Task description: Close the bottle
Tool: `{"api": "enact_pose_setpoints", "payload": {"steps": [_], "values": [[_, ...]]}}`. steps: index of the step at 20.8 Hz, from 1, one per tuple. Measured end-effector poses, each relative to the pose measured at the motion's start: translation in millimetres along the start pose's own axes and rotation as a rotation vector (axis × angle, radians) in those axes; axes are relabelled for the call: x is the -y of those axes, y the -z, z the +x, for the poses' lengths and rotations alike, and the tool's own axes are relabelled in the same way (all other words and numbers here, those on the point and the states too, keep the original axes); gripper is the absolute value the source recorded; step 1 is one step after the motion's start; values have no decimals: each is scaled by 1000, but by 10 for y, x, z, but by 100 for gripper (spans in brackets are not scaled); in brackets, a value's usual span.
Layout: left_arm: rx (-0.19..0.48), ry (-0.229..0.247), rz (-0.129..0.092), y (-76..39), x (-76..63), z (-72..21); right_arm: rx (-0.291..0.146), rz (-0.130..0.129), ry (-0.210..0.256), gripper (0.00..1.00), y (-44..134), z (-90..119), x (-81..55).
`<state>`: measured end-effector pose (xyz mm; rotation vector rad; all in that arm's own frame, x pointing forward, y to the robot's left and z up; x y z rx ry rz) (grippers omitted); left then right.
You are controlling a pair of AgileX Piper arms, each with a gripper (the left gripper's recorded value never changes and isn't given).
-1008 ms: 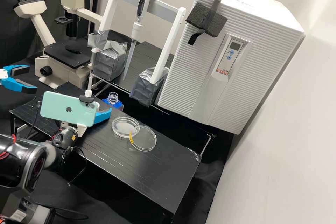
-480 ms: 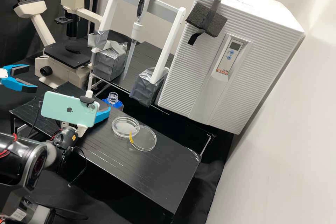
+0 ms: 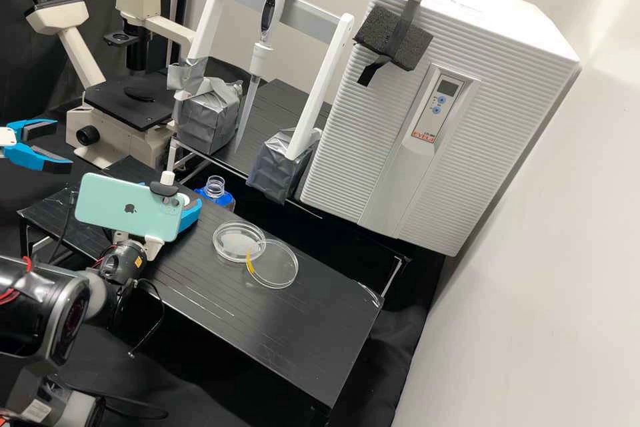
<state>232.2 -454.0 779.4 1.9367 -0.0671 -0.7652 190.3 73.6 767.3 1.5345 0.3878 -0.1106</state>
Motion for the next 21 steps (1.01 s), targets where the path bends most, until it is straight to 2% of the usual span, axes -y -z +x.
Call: {"api": "enact_pose_setpoints", "payload": {"steps": [12,13,21], "values": [[-2,-1,0,3,-1,-2,5,19,-2,0,-10,-46,16],[-2,-1,0,3,-1,-2,4,27,-3,0,-9,-47,14],[-2,-1,0,3,-1,-2,4,33,-3,0,-9,-47,14]]}}
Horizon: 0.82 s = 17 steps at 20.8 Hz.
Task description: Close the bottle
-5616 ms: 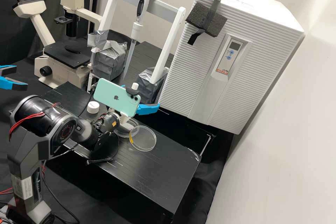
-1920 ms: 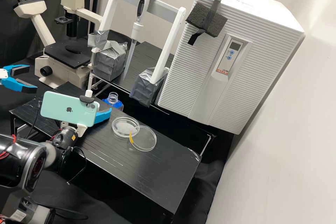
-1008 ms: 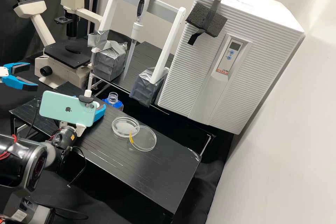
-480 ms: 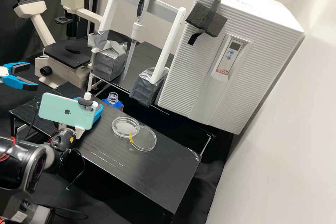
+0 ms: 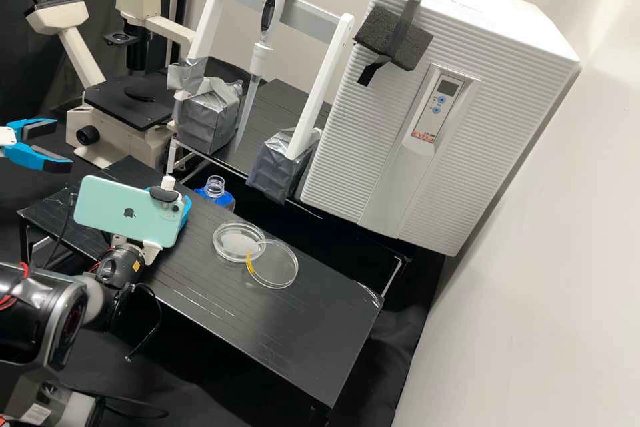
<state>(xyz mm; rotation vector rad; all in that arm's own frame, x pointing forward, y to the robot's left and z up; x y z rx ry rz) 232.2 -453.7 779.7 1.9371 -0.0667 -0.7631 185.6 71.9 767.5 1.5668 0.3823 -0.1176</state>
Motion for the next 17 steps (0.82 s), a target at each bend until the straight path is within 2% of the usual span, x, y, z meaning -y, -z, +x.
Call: {"api": "enact_pose_setpoints", "payload": {"steps": [6,10,12,17], "values": [[-5,9,-11,-7,36,-24,0,0,0,0,0,0,0],[-17,5,-9,9,34,-35,-8,0,-7,0,14,-11,-14],[-17,5,-9,9,34,-35,-5,-5,-22,0,16,-13,-59],[-24,6,-18,6,53,-48,-13,1,-107,0,64,55,-262]]}}
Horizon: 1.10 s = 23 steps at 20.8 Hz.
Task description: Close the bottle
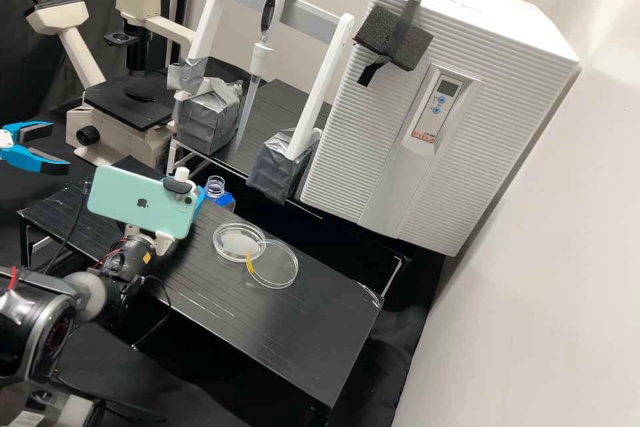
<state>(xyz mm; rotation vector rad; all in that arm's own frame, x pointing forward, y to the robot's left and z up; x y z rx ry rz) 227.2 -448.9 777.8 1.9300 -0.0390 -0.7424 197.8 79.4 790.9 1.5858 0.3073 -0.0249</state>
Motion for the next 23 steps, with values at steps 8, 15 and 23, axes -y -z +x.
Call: {"api": "enact_pose_setpoints", "payload": {"steps": [8,15,23], "values": [[-10,-10,-4,7,-11,-1,-28,-32,-27,0,62,300,-59],[-13,-12,-6,10,-13,-1,-19,-62,-45,0,47,494,-108],[-12,-15,-3,13,-23,4,17,-62,-50,0,-53,580,-120]]}}
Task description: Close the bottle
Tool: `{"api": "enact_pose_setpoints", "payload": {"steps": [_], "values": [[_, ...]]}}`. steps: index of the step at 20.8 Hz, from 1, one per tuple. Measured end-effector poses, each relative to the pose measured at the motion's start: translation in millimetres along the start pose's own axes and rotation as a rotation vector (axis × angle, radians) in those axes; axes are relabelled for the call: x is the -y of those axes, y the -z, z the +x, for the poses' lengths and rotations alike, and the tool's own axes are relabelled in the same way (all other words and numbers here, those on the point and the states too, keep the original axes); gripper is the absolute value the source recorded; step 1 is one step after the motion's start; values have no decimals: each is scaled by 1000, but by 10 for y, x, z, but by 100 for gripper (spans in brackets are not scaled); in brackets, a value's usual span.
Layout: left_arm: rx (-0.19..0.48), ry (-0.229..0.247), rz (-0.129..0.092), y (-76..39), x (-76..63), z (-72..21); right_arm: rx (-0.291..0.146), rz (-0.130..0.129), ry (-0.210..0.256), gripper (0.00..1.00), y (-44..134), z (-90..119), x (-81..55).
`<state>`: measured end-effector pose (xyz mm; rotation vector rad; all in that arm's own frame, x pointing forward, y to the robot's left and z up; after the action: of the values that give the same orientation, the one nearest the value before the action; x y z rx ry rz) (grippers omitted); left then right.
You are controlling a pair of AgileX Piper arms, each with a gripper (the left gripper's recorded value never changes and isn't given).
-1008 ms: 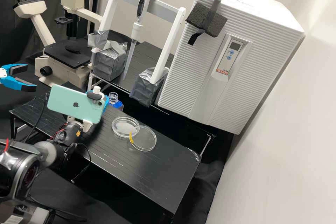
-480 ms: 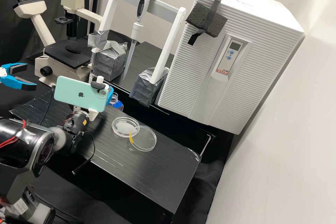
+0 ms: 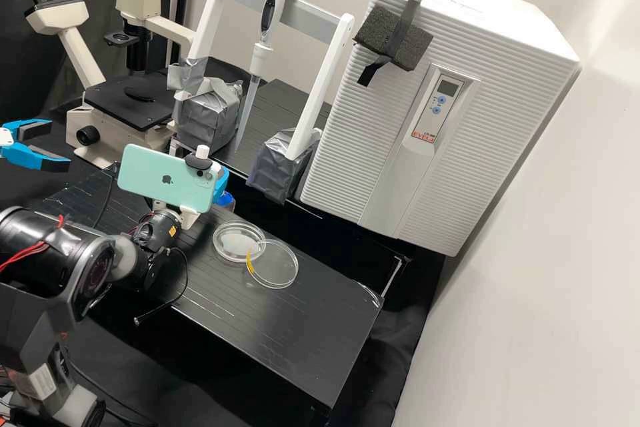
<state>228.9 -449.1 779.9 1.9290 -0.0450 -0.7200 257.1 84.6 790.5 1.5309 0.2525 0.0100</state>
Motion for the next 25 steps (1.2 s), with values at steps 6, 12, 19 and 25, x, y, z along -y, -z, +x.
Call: {"api": "enact_pose_setpoints", "payload": {"steps": [6,12,19,25], "values": [[2,-9,8,13,-33,22,10,0,11,0,-26,15,28],[3,-15,13,19,-53,33,7,0,8,0,-18,42,20],[3,-15,13,19,-53,33,11,-10,12,0,-31,63,33],[3,-15,13,19,-53,33,20,-15,11,0,-69,85,58]]}}
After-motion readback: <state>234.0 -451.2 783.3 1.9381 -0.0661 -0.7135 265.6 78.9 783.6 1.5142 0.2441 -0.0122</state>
